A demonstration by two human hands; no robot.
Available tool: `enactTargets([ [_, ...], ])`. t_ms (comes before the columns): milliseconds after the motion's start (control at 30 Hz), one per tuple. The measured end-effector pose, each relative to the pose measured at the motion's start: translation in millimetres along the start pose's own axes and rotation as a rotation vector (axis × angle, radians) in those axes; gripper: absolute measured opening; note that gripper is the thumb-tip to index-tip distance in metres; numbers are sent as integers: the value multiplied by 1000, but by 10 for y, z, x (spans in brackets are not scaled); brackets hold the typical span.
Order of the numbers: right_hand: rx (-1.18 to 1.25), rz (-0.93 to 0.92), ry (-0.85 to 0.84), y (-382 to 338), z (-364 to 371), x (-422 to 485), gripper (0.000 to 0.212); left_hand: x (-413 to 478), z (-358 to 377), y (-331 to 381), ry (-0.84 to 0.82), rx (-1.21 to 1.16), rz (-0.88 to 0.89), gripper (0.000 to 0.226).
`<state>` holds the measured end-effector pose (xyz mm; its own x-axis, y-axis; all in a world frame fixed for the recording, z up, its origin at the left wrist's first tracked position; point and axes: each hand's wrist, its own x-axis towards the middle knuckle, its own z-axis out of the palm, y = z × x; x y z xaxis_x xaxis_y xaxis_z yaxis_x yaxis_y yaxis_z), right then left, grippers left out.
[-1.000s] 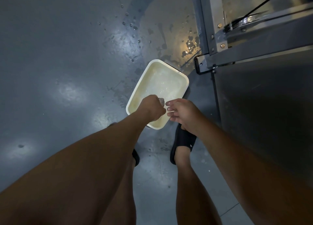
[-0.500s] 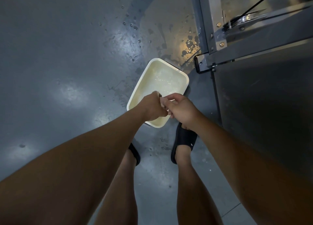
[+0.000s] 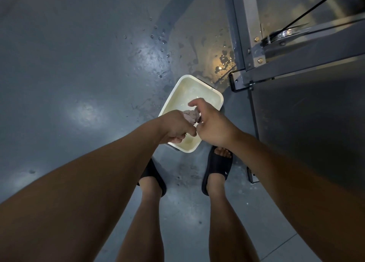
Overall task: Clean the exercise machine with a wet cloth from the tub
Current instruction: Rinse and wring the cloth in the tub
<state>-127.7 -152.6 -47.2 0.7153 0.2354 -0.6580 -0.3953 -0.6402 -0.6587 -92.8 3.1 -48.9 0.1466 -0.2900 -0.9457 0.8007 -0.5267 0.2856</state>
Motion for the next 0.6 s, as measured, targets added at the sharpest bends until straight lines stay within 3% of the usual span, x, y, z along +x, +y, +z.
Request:
enactTargets([
  [67, -177, -113, -66, 11, 0, 9, 74, -6, 10, 57, -26, 57, -10, 44],
  [100, -267, -168, -73, 27, 14, 29, 73, -27, 21, 87, -40, 96, -13, 43],
  [233, -590, -192, -29, -90, 16, 74, 32, -27, 75, 142, 26, 291, -18, 41],
  [333, -776, -83, -25, -209, 8, 60, 20, 18, 153, 173, 140, 696, 65, 36],
  [400, -813, -19, -26, -231, 8, 55, 18, 27, 216, 152, 225, 894, 143, 31],
  [600, -787, 51, -79, -281, -82, 88, 19, 79, 232, 69, 379, 1010, 160, 19],
])
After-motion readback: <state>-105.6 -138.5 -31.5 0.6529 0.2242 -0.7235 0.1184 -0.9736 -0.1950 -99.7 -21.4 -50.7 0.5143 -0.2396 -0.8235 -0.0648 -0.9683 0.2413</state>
